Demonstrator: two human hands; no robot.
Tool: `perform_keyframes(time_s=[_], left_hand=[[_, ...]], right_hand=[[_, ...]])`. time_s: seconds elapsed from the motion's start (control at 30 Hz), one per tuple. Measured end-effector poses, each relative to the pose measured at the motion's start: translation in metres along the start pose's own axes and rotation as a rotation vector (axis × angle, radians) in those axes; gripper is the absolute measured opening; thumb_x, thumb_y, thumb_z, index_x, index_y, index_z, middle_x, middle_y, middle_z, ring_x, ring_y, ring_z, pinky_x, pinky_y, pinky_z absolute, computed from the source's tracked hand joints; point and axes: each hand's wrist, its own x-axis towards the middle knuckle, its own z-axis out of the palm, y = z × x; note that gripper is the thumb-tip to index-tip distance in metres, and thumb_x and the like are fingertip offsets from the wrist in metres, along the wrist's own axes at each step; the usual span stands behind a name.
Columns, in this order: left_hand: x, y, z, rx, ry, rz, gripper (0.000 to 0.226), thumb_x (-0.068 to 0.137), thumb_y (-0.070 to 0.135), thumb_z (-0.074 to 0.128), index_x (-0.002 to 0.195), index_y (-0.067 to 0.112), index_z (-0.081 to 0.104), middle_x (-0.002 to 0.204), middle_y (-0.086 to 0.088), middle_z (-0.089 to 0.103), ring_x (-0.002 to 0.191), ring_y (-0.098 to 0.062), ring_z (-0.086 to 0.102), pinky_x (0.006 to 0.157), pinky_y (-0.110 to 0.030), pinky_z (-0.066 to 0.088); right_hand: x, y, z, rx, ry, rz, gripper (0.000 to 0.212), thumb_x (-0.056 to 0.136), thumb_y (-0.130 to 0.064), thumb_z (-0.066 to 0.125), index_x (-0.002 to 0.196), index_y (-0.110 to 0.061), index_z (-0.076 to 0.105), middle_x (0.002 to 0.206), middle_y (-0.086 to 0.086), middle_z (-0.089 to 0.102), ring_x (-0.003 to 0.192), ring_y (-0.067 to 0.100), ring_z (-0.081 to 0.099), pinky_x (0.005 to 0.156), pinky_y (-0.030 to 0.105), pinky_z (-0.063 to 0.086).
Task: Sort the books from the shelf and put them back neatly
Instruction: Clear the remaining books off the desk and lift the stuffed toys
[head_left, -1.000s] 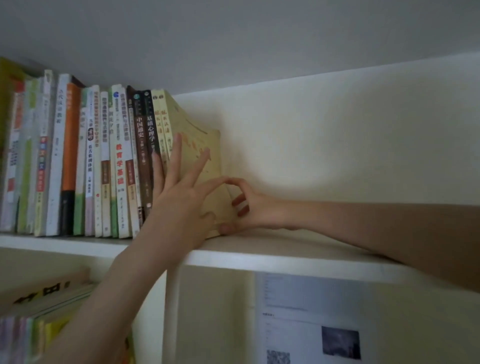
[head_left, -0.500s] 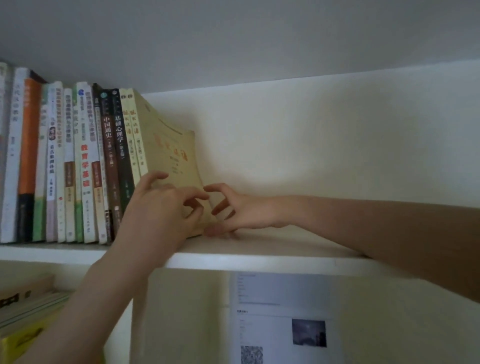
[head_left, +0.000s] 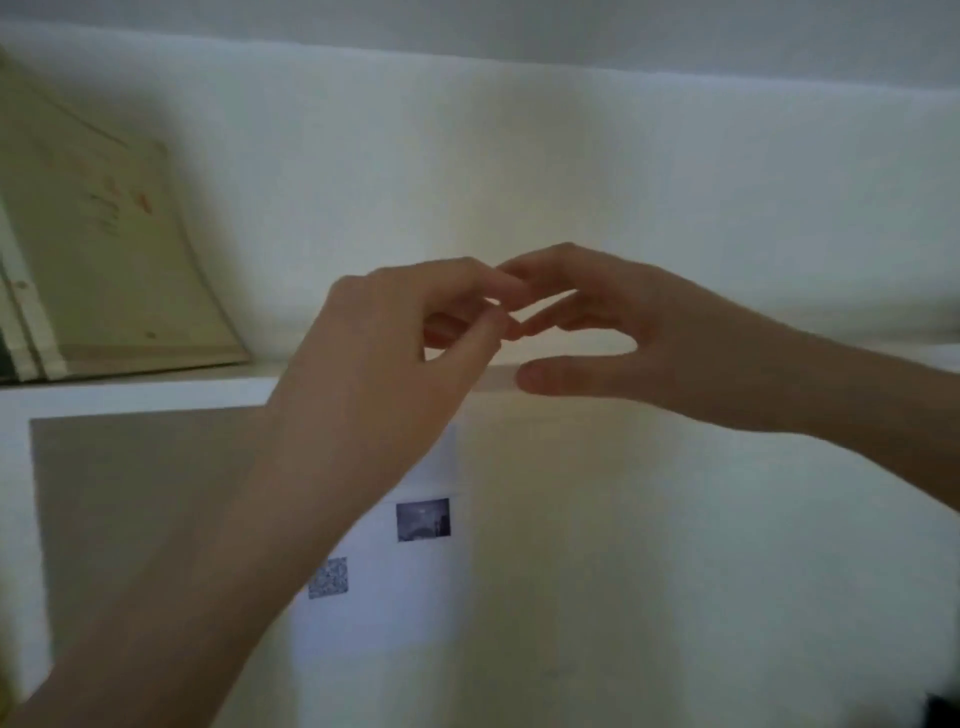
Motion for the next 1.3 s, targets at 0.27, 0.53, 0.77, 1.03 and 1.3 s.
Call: perform_keyframes(time_s=[0.27, 0.53, 0.77, 1.03, 1.3], left_hand=[[-0.036, 0.032, 0.156, -0.334, -0.355, -0.075, 0.023, 0.089, 0.012, 0.059, 0.096, 0.03, 0.071, 0.083, 0.013, 0.073, 0.075, 0.0, 0.068, 0.081, -0.027, 0.054], [-0.132, 0.04, 0.344, -0.477, -0.82, -0.413, 0.021, 0.087, 0.012, 0.058, 0.099, 0.023, 0.071, 0.087, 0.004, 0.074, 0.079, -0.009, 0.069, 0.084, -0.028, 0.053], [-0.286, 0.057, 0.458, -0.49, -1.283, -0.789, 0.022, 0.09, 0.011, 0.053, 0.108, 0.014, 0.066, 0.092, -0.002, 0.064, 0.083, -0.017, 0.062, 0.059, -0.014, 0.044], [-0.413, 0.086, 0.504, -0.426, -1.486, -1.385, 0.085, 0.09, 0.031, 0.064, 0.152, 0.007, 0.01, 0.156, -0.016, 0.022, 0.14, -0.029, 0.032, 0.112, -0.036, 0.031], [-0.437, 0.106, 0.532, -0.44, -1.226, -1.651, 0.051, 0.083, 0.023, 0.072, 0.123, -0.001, 0.051, 0.123, -0.017, 0.055, 0.097, -0.023, 0.056, 0.073, -0.023, 0.041]], right_hand=[[-0.153, 0.055, -0.012, 0.004, 0.078, 0.376, 0.062, 0.071, -0.045, 0.068, 0.128, -0.029, 0.052, 0.124, -0.016, 0.058, 0.111, 0.004, 0.059, 0.102, 0.03, 0.045], [-0.323, 0.148, 0.025, 0.299, 0.135, 0.96, 0.046, 0.082, -0.019, 0.072, 0.119, -0.036, 0.051, 0.124, -0.014, 0.056, 0.104, 0.0, 0.061, 0.093, 0.022, 0.05], [-0.491, 0.191, 0.095, 0.393, 0.164, 1.421, 0.044, 0.083, -0.019, 0.072, 0.12, -0.03, 0.051, 0.131, -0.004, 0.051, 0.111, 0.015, 0.055, 0.097, 0.033, 0.046], [-0.619, 0.209, 0.172, 0.389, 0.252, 1.931, 0.096, 0.079, -0.04, 0.075, 0.152, -0.023, 0.015, 0.152, 0.01, 0.026, 0.14, 0.031, 0.023, 0.114, 0.051, 0.024], [-0.645, 0.21, 0.214, 0.293, 0.25, 1.95, 0.084, 0.088, -0.025, 0.065, 0.151, -0.019, 0.011, 0.135, 0.014, 0.032, 0.128, 0.033, 0.029, 0.106, 0.045, 0.03]])
